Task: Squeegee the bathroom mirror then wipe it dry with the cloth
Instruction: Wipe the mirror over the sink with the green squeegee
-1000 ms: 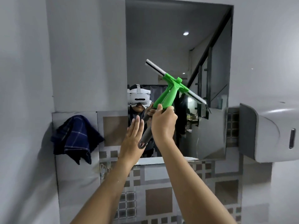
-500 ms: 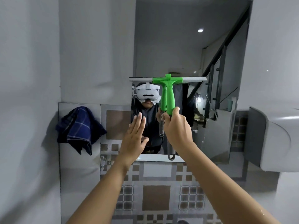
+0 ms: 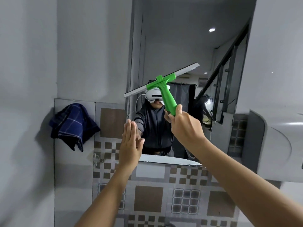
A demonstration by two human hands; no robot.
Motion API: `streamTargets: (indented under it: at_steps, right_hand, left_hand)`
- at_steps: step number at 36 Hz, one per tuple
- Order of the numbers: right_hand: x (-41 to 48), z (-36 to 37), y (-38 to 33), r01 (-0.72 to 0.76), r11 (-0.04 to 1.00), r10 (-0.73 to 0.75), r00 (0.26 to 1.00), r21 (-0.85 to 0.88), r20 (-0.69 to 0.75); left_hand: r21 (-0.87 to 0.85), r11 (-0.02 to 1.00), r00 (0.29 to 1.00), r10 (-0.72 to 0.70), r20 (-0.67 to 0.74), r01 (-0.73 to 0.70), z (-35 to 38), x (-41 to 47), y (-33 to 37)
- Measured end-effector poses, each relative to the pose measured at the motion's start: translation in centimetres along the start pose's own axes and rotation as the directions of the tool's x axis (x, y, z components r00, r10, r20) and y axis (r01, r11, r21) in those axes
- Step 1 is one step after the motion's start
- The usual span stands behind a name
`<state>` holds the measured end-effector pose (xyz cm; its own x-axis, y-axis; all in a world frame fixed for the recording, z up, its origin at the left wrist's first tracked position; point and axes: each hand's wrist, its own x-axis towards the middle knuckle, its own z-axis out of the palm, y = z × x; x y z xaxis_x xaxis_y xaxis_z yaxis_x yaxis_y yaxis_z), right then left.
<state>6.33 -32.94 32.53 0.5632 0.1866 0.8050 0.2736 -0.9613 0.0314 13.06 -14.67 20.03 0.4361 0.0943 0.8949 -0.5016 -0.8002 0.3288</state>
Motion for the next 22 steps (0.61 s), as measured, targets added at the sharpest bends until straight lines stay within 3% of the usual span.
streamTargets:
  at_steps: [17, 22]
  right_hand:
    - [0.8, -0.7, 4.0, 0.170, 0.985, -0.170, 0.985, -0.037, 0.001]
    - [1.1, -1.3, 6.2, 0.238, 0.967, -0.242, 0.970, -0.091, -0.033]
  left_hand:
    - [-0.011, 0.974, 0.965, -0.224, -0.135, 0.225, 2.0, -1.1, 1.5]
    - [0.018, 0.972, 0.963, -0.231, -0.140, 0.236, 2.1, -0.9, 1.7]
